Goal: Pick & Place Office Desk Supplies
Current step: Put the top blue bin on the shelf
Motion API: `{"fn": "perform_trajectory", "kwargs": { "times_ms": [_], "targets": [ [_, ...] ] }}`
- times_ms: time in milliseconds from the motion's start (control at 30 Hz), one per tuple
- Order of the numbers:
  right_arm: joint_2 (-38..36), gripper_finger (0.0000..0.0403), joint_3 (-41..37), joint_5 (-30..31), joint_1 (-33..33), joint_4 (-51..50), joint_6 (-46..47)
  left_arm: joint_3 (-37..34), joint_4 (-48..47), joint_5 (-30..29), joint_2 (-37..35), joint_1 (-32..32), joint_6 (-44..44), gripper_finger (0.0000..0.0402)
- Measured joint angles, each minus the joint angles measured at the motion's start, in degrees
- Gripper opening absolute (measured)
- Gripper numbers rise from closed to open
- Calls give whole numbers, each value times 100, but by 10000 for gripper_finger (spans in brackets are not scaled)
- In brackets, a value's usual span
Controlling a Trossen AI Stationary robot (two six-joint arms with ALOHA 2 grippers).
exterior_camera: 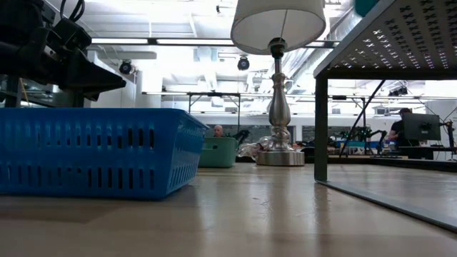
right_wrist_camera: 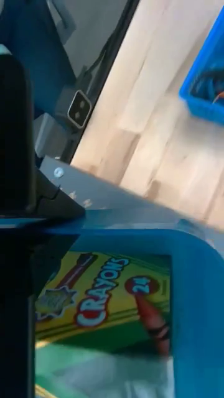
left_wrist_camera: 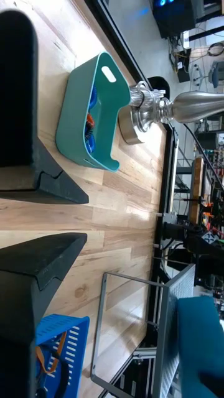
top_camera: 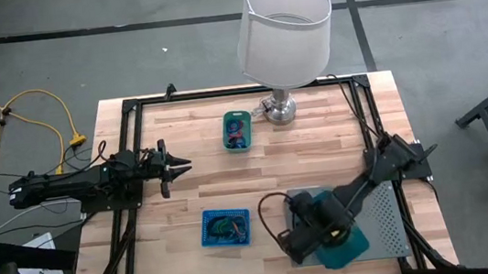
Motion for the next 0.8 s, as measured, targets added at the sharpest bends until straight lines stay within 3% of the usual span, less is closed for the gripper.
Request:
{"fn": "perform_trajectory", "kwargs": {
  "times_ms": [500,800],
  "targets": [
    [0,2,-222,-216,611,2,2171,0,-1,0,0,1,-1,79],
    [18,3,-222,211,398,9,2027,0,0,1,0,1,0,79]
  ]
}}
